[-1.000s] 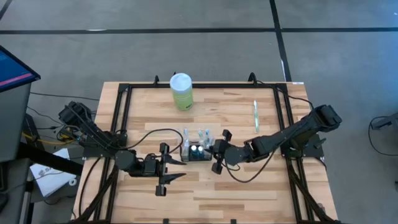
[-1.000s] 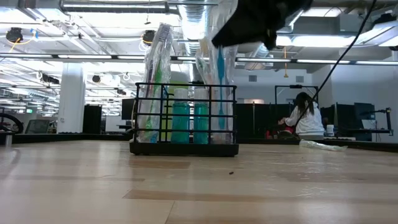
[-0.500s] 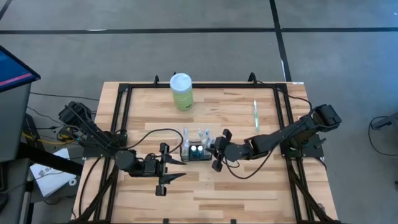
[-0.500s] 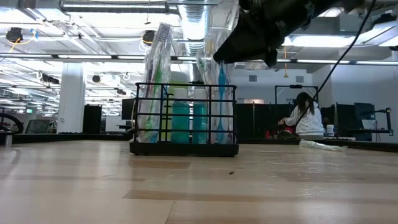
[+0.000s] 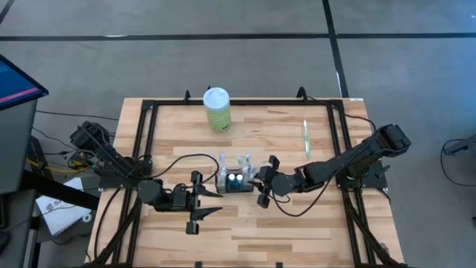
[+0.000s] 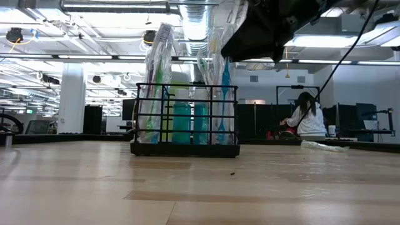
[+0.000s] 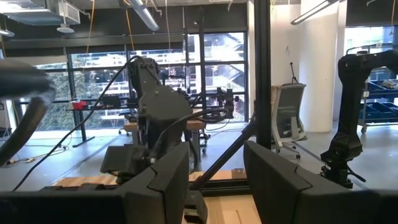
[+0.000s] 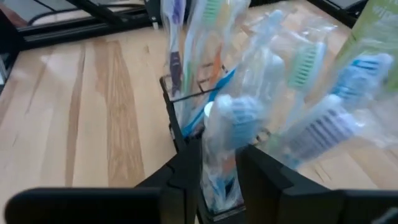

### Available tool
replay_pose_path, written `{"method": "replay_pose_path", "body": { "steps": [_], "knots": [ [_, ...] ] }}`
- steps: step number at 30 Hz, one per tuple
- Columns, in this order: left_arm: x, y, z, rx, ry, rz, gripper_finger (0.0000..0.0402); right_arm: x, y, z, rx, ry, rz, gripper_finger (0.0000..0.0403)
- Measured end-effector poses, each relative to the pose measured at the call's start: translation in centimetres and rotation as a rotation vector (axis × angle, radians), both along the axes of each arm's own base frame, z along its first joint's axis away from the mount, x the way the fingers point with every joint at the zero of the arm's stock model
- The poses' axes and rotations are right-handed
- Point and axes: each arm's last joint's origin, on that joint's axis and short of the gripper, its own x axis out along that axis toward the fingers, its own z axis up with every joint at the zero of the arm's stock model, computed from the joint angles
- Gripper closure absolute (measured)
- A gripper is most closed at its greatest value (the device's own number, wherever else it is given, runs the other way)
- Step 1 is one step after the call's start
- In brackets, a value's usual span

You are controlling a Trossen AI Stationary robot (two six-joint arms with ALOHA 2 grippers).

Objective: Pick & Place toothbrushing station
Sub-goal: Put the blue toothbrush into the wire organizer, then put the green toothbrush into the wire organizer

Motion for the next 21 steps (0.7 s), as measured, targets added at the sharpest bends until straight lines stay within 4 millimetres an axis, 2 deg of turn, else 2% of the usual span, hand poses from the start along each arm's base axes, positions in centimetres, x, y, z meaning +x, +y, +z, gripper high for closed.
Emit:
{"method": "replay_pose_path", "body": {
  "steps": [11,16,21],
  "knots": [
    [0.0,0.0,0.0,-0.003,0.001,-0.002,0.0258,-3.7,0.8,2.8,-0.007,0.031,-0.028,0.0311],
    [0.0,0.0,0.0,-0.002,0.001,-0.002,0.0257,-5.9,0.0,2.6,0.081,0.138,-0.153,0.0311],
    [0.0,0.0,0.0,-0.002,0.001,-0.004,0.0258,-7.8,-1.6,2.0,0.061,0.235,-0.36,0.0311]
  ]
}}
